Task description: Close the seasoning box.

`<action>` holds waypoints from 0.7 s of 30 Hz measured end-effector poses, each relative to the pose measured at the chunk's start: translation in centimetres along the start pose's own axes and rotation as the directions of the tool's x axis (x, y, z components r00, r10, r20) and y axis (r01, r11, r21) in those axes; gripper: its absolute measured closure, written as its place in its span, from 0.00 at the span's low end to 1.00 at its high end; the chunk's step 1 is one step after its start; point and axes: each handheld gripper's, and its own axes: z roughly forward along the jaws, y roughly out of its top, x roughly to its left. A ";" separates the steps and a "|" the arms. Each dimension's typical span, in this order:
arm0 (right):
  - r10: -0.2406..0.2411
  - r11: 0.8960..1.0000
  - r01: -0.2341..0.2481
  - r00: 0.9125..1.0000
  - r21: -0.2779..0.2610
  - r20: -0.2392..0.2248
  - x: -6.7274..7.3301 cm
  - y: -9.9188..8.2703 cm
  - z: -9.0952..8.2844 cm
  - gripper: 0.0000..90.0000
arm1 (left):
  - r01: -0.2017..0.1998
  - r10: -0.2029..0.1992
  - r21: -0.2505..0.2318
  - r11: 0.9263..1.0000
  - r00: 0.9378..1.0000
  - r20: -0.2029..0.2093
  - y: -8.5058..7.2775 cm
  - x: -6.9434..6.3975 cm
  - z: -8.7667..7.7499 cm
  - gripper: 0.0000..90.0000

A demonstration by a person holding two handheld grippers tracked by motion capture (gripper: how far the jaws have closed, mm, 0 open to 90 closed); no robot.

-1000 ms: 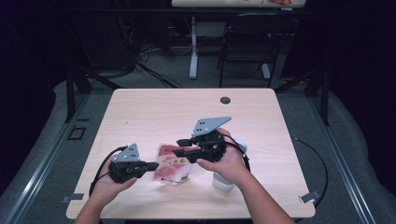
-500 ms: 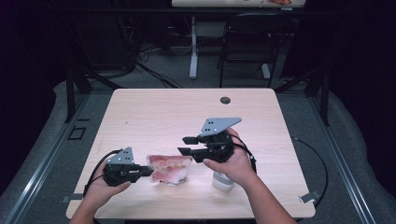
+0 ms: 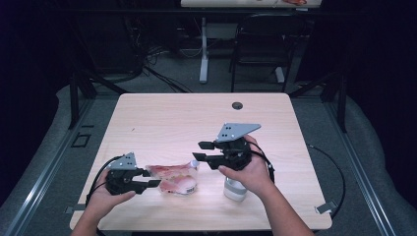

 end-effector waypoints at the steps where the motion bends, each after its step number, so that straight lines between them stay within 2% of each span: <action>1: -0.004 1.000 0.004 1.000 0.005 0.007 0.0 0.0 -0.1 0.66 | 0.000 0.000 -0.001 1.000 1.000 -0.003 0.0 0.0 0.0 0.60; 4: -0.014 1.000 0.014 1.000 0.010 0.022 0.0 -0.3 -0.1 0.63 | 0.005 -0.005 -0.004 1.000 1.000 -0.019 0.0 0.1 0.0 0.57; 8: -0.035 0.999 0.034 0.997 0.017 0.064 0.0 -0.6 -0.4 0.61 | 0.016 -0.016 -0.005 1.000 0.999 -0.031 -0.1 0.1 0.0 0.54; 11: -0.004 1.000 0.002 0.996 0.019 0.094 -0.4 -1.1 -1.0 0.63 | 0.022 -0.022 -0.010 1.000 0.999 -0.032 -0.1 0.1 -0.2 0.54; 15: 0.048 0.999 -0.049 0.983 -0.002 0.180 -1.7 -1.8 -2.1 0.64 | 0.031 -0.032 -0.023 0.999 0.999 -0.033 -0.2 0.2 -0.3 0.54; 17: 0.060 0.998 -0.059 0.974 -0.012 0.219 -2.3 -2.3 -2.8 0.64 | 0.033 -0.033 -0.026 0.999 0.999 -0.033 -0.2 0.3 -0.4 0.54; 21: 0.104 0.995 -0.099 0.961 -0.035 0.257 -3.4 -3.2 -3.9 0.67 | 0.039 -0.040 -0.027 0.999 0.999 -0.031 -0.2 0.3 -0.4 0.54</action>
